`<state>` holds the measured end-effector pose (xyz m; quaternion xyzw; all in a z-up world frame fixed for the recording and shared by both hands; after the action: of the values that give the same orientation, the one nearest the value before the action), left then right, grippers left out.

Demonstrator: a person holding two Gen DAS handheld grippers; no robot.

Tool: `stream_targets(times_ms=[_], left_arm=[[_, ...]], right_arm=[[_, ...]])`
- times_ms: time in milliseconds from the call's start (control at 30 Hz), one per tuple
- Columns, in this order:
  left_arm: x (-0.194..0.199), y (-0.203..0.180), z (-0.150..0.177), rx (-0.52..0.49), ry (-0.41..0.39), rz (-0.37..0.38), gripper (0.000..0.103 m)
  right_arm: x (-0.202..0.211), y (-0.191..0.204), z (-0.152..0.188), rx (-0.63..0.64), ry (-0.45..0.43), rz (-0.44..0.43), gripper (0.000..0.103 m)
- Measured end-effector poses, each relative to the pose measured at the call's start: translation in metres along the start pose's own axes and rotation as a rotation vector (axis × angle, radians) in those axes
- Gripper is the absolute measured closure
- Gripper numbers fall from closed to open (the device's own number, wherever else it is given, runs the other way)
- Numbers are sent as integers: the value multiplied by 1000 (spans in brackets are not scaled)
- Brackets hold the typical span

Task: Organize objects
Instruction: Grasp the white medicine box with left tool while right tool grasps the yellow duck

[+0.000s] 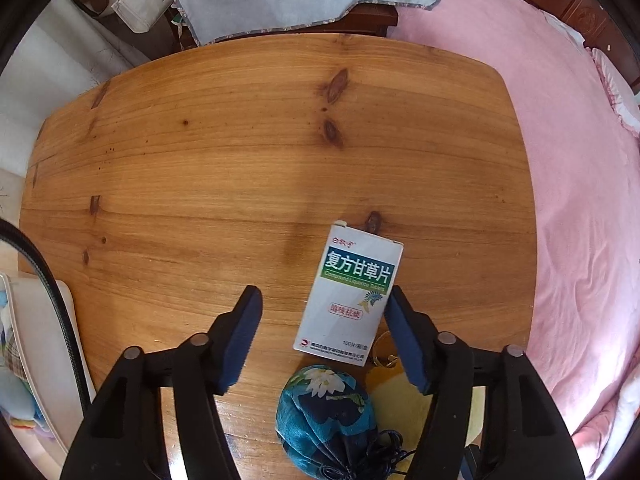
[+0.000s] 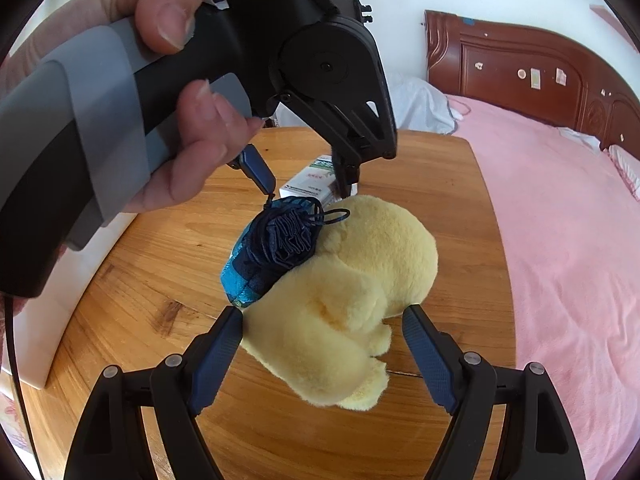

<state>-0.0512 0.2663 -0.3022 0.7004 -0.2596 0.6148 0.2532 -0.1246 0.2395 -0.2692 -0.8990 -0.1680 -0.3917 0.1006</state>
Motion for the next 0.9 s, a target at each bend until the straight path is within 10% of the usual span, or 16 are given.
stream_targets(times_ms=[200,900], left_arm=[[-2,4,0,3,-6,2,65],[17,25,-1,16,-52,-6,66]], right_arm=[[3,1,3,-17,-4,-5,21],[19,19,5,119,3,-5,44]])
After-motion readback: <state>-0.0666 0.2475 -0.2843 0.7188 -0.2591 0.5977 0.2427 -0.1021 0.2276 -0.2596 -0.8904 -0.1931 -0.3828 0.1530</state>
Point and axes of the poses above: each gripper's, at about its wrist camera, not at the fingertips, and x roughly against the way its jaws point, y to its left, z to its underside, the point moved 2 cm from there along -x, roughly the way its jaws point, and after that the axes turned 9 degrees about x, right-handed, at the moved point
